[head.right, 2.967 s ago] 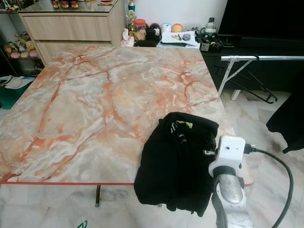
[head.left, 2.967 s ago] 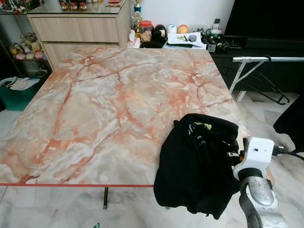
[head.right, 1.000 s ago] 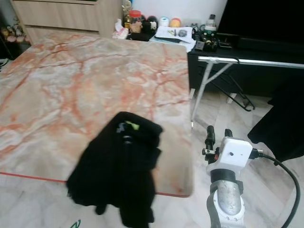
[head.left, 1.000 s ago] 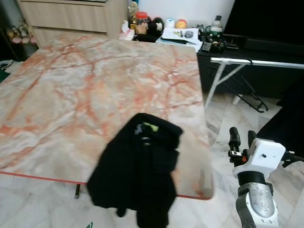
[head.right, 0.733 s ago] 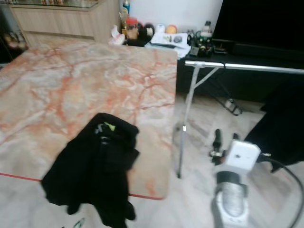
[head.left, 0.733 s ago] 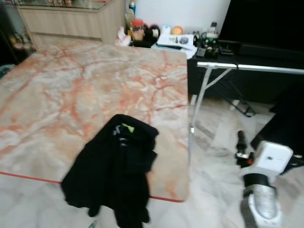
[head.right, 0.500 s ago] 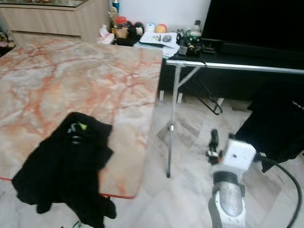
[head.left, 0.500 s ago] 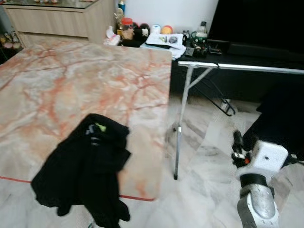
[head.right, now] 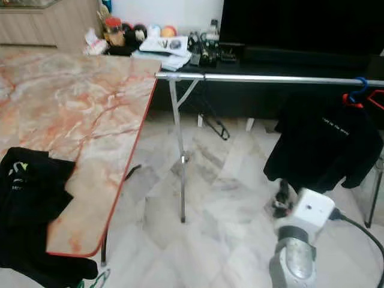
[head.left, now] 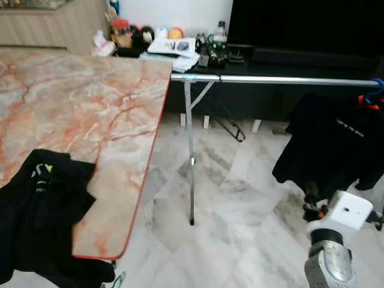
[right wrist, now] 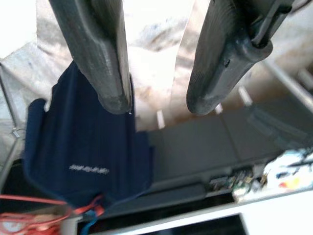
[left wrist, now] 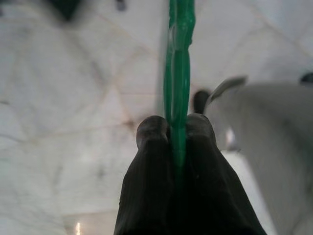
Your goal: Hang hanger
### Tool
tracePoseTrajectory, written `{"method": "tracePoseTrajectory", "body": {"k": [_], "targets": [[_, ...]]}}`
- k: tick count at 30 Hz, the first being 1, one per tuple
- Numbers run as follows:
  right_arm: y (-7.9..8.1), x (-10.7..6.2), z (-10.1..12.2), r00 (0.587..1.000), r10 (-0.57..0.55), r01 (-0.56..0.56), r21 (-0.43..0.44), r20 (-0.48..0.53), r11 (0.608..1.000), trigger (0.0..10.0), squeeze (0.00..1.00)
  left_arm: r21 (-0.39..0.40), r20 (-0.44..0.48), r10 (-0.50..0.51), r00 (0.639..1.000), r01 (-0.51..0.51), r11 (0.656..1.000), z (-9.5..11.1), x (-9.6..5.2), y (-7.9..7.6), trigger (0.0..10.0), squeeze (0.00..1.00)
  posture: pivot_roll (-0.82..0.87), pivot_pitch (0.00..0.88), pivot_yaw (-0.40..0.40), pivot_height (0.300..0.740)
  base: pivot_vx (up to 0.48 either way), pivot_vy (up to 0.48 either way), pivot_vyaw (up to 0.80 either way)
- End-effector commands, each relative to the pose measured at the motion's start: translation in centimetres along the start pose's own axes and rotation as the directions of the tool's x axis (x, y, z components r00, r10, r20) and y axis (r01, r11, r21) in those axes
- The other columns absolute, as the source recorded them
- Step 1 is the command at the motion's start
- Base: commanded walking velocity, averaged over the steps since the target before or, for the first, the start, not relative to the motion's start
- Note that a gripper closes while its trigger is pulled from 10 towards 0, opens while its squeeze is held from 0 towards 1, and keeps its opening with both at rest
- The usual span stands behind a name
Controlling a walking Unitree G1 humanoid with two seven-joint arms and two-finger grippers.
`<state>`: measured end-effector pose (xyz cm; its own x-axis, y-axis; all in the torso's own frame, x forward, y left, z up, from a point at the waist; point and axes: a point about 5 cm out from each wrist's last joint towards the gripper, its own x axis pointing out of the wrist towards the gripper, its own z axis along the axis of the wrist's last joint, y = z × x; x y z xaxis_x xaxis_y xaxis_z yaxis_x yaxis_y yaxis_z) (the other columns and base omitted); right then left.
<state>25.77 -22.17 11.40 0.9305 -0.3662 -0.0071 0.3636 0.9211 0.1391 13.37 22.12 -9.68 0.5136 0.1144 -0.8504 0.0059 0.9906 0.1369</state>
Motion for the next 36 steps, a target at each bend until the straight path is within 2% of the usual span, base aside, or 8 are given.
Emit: {"method": "tracePoseTrajectory", "body": {"k": [1, 13, 19, 23, 27, 29, 32, 36], "targets": [[0.1, 0.0, -0.5, 1.000, -0.004, 0.004, 0.020, -0.025, 1.000, 10.0, 0.00, 0.014, -0.059, 0.001, 0.998, 0.000, 1.000, -1.7, -0.4, 0.1, 10.0, 0.00, -0.03, 0.132, -0.005, 0.740, 0.000, -0.398, 0.00], [-1.2, 0.3, -1.8, 0.995, -0.064, 0.068, 0.057, -0.073, 0.996, 10.0, 0.00, 0.020, -0.059, 0.000, 0.998, 0.001, 1.000, -1.2, -0.2, -0.2, 10.0, 0.00, -0.03, 0.133, -0.002, 0.740, 0.000, -0.396, 0.00], [-1.3, 0.3, -2.3, 0.993, -0.075, 0.081, 0.065, -0.086, 0.995, 10.0, 0.00, 0.031, -0.037, -0.007, 0.999, 0.008, 0.999, 0.1, 0.2, -1.2, 10.0, 0.00, -0.03, 0.130, -0.002, 0.740, 0.000, -0.398, 0.00], [-1.4, 0.3, -2.5, 0.993, -0.078, 0.084, 0.064, -0.089, 0.994, 10.0, 0.00, 0.058, -0.035, 0.020, 0.999, -0.018, 0.998, -0.5, -0.1, 0.4, 10.0, 0.00, -0.03, 0.122, 0.001, 0.740, 0.000, -0.295, 0.00], [-1.5, 0.5, -2.6, 0.993, -0.081, 0.087, 0.064, -0.090, 0.994, 10.0, 0.00, 0.121, 0.002, 0.049, 0.999, -0.049, 0.991, 0.0, -0.1, 1.4, 10.0, 0.00, -0.03, 0.111, 0.000, 0.740, 0.000, 0.000, 0.00], [-1.6, 0.6, -2.7, 0.992, -0.082, 0.088, 0.060, -0.095, 0.994, 10.0, 0.00, 0.146, 0.041, 0.074, 0.996, -0.079, 0.986, 0.9, -0.1, 2.0, 10.0, 0.00, -0.03, 0.105, -0.001, 0.740, 0.000, 0.000, 0.00], [-1.7, 0.9, -3.0, 0.990, -0.087, 0.093, 0.044, -0.111, 0.995, 10.0, 0.00, 0.245, 0.167, 0.157, 0.973, -0.196, 0.950, 3.8, 0.1, 3.5, 10.0, 0.00, -0.03, 0.098, -0.003, 0.740, 0.000, 0.000, 0.00], [-1.9, 1.2, -3.3, 0.988, -0.098, 0.103, 0.031, -0.122, 0.994, 10.0, 0.00, 0.249, 0.312, 0.284, 0.906, -0.367, 0.896, 7.6, -0.2, 5.2, 10.0, 0.00, -0.02, 0.085, -0.003, 0.740, 0.000, 0.000, 0.00]]}}
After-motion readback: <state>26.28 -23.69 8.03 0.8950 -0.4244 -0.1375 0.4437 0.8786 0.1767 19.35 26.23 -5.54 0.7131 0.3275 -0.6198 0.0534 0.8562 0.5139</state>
